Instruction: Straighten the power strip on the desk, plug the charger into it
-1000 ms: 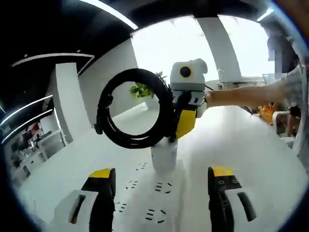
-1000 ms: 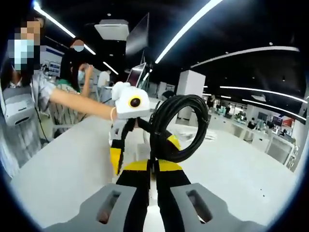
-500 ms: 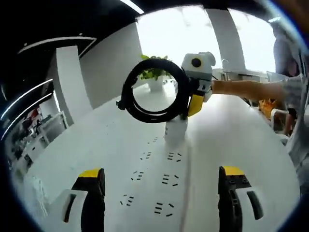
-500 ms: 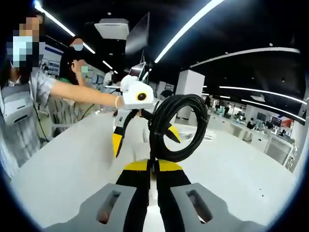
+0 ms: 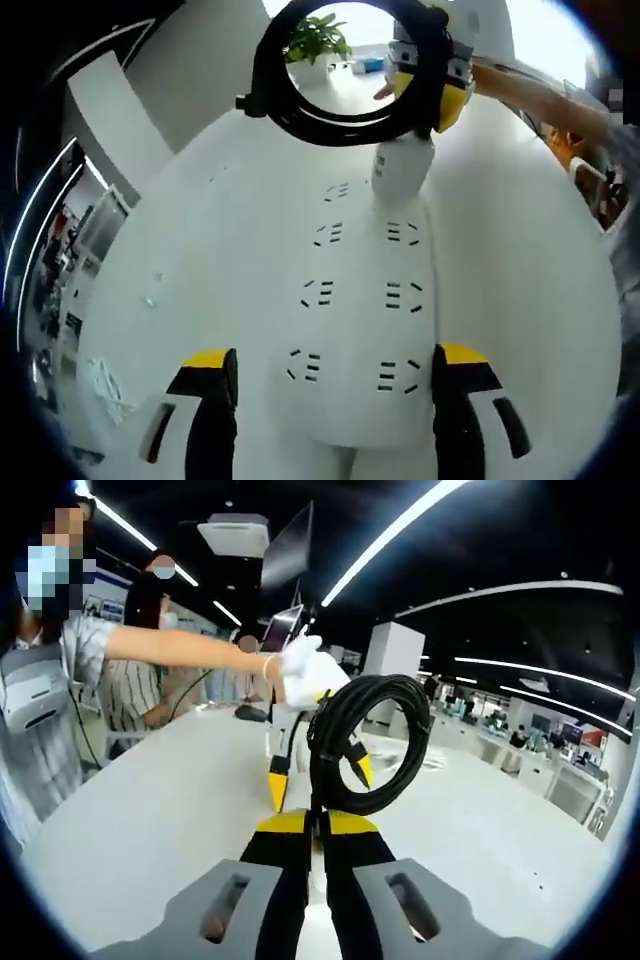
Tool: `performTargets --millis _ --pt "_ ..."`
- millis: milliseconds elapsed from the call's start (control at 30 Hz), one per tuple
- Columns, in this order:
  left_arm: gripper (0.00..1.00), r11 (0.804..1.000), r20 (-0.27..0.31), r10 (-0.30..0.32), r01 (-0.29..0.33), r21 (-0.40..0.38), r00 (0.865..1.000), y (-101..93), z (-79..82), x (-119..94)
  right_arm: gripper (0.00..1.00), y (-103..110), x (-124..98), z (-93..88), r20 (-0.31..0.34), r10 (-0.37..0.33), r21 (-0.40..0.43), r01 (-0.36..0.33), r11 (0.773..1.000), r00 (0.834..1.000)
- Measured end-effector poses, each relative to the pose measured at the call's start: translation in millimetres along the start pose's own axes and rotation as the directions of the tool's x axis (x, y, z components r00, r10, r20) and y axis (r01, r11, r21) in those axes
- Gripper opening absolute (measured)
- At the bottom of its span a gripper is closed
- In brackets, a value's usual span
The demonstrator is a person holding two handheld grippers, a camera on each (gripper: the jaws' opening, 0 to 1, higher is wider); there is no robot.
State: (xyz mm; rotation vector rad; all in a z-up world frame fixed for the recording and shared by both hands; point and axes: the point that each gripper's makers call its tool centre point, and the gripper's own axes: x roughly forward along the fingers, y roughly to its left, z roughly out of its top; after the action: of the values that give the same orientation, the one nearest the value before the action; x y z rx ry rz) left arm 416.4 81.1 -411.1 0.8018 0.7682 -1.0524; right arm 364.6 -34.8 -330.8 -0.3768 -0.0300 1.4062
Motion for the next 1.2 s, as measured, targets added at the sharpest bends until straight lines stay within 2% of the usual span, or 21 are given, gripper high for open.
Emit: performTargets --millis 233,467,567,667,900,1200 --pt "0.83 1.0 -0.066 -0.01 0.012 0.02 0.998 -5.3 1.8 3 0.03 0 0 0.2 0.0 -0.003 0.005 0.003 1.0 1.0" --pt "0.83 0.999 -0.136 -0.041 0.045 0.025 0.99 -23.9 1.7 7 0.03 0 -1 0.4 -0.003 -0.005 0.005 0.005 1.0 1.0" --pt "0.79 0.997 -0.209 -0.07 0.078 0.028 0.975 -31.2 -1.3 7 0.03 1 0 0.7 -0.013 -0.008 0.0 0.008 1.0 1.0" --pt "0.69 0.992 -0.268 -0.119 0.128 0.017 0.956 -42.2 -3.1 7 0.03 1 0 0.4 -0.019 -0.011 0.0 0.011 1.0 1.0" --pt "0.66 0.987 -0.298 -0.152 0.161 0.006 0.942 -42.6 -5.3 9 0.03 0 -1 0.3 -0.023 -0.013 0.004 0.013 1.0 1.0" --pt "0.65 0.985 -0.303 -0.16 0.173 0.016 0.939 -40.8 -7.1 10 0.03 0 -1 -0.2 -0.021 -0.012 0.01 0.012 1.0 1.0"
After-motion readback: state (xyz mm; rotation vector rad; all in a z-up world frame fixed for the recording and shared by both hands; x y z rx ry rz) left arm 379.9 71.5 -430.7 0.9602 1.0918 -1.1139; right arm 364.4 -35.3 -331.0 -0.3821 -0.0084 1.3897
